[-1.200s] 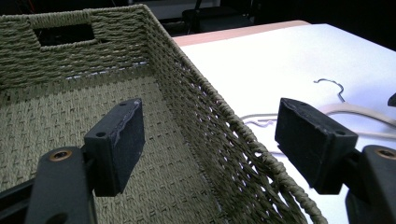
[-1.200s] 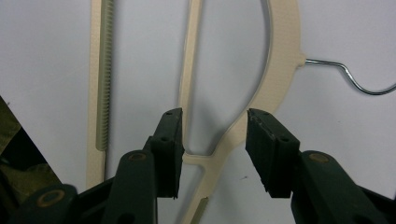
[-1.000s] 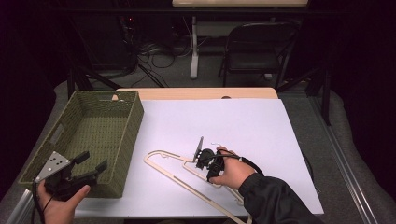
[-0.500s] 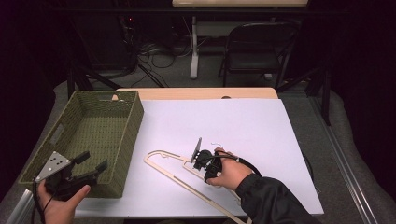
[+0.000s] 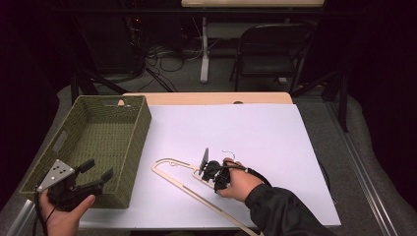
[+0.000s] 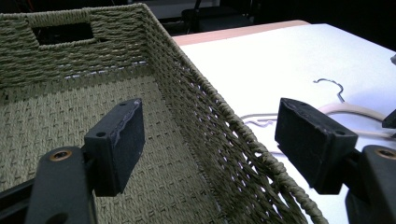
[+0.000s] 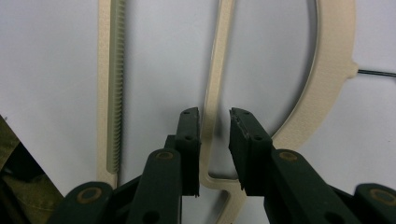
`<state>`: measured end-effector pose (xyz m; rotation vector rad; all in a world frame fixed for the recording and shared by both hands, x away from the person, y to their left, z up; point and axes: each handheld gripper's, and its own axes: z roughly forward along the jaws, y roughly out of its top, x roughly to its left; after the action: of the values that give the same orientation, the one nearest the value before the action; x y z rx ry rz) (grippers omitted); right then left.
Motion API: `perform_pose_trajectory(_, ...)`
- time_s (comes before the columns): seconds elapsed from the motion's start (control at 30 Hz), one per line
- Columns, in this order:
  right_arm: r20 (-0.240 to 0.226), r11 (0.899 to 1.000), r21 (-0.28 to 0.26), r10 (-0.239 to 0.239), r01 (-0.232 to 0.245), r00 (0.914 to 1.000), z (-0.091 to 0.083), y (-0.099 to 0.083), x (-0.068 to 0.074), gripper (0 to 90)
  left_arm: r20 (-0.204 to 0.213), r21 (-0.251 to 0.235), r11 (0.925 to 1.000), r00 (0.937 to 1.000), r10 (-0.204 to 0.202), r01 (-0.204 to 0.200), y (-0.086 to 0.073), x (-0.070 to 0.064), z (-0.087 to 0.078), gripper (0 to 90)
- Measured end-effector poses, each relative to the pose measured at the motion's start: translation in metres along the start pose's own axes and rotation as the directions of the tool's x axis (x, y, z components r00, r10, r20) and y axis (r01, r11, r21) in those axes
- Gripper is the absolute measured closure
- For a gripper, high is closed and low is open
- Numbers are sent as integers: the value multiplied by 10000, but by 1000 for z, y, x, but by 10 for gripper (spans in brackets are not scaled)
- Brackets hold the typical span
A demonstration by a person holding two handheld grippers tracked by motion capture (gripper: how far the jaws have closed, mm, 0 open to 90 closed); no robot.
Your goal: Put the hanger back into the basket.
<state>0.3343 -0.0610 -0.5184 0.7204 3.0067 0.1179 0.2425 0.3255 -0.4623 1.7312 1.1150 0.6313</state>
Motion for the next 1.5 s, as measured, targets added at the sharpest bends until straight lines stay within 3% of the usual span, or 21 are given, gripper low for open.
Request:
perform_pose_trajectory(0.37, -187, 9994, 345, 12, -5, 9998, 8, 1, 1, 791, -12, -4, 10000, 10000, -5, 5, 0, 0, 0, 242)
perform_pose_trajectory(0.97, -116, 9988, 170, 457, -455, 9989, 8, -1, 1, 852, -15, -16, 10000, 10000, 8, -8, 0, -1, 0, 242)
perform_pose_trajectory(1.27, -69, 9994, 236, 268, -267, 9996, 4, -2, 1, 858, -25, -20, 10000, 10000, 8, -8, 0, -1, 0, 242)
perform_pose_trajectory(1.5, 103, 9999, -160, 15, -13, 9999, 1, -6, 2, 859, -6, -16, 10000, 10000, 24, -24, 1, -2, 0, 243)
